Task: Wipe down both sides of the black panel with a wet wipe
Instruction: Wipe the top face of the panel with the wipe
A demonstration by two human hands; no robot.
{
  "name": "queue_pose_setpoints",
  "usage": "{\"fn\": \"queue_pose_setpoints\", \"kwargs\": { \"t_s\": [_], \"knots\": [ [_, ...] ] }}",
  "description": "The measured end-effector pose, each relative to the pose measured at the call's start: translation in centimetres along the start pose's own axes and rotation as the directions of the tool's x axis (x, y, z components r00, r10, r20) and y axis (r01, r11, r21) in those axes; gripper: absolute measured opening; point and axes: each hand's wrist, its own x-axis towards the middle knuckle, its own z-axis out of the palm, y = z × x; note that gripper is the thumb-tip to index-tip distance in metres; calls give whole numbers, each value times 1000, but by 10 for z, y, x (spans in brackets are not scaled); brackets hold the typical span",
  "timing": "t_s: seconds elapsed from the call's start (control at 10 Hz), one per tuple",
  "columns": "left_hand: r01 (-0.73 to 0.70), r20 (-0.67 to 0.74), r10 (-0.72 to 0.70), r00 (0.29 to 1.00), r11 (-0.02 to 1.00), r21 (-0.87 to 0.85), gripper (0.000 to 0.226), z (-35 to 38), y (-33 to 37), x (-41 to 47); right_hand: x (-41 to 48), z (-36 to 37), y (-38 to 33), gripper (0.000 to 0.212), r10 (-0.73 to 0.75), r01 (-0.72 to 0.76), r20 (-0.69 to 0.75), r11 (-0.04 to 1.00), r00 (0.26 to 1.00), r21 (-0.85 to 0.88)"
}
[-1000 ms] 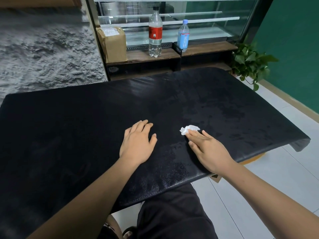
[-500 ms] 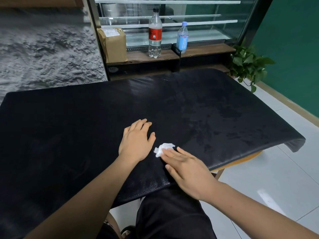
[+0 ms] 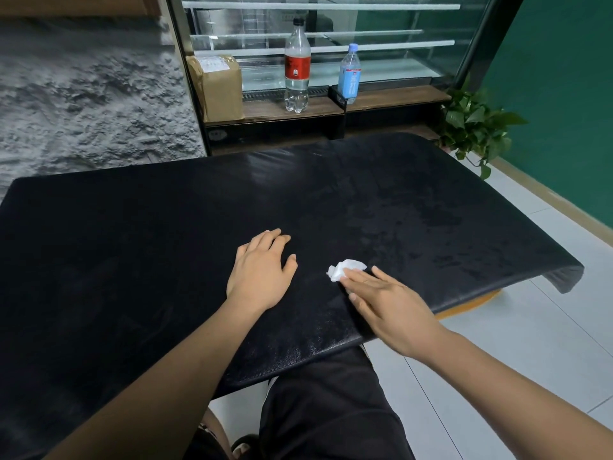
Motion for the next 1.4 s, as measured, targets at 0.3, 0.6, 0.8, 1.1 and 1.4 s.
{"fn": "queue_pose_setpoints", "kwargs": {
  "t_s": [0.3,0.6,0.8,1.1,1.4],
  "knots": [
    [1,-3,-1,1000,1000,-4,53,-1,1,0,-7,-13,39,41,140,-141,-73,990,988,-8],
    [-1,-9,1,1000,1000,-16,53,-2,1,0,-14,-3,13,48,99,-99,-44,995,994,18],
    [2,-10,-2,1000,1000,-19,53,-2,1,0,-30,7,-25,50,-22,22,21,1000,1000,23],
    [2,-13,-2,1000,1000,-18,53,0,0,0,-47,17,-58,50,-121,120,51,992,991,33],
    [3,-7,-3,1000,1000,-19,53,0,0,1,-40,8,-28,48,-65,64,39,998,997,14]
  ]
}}
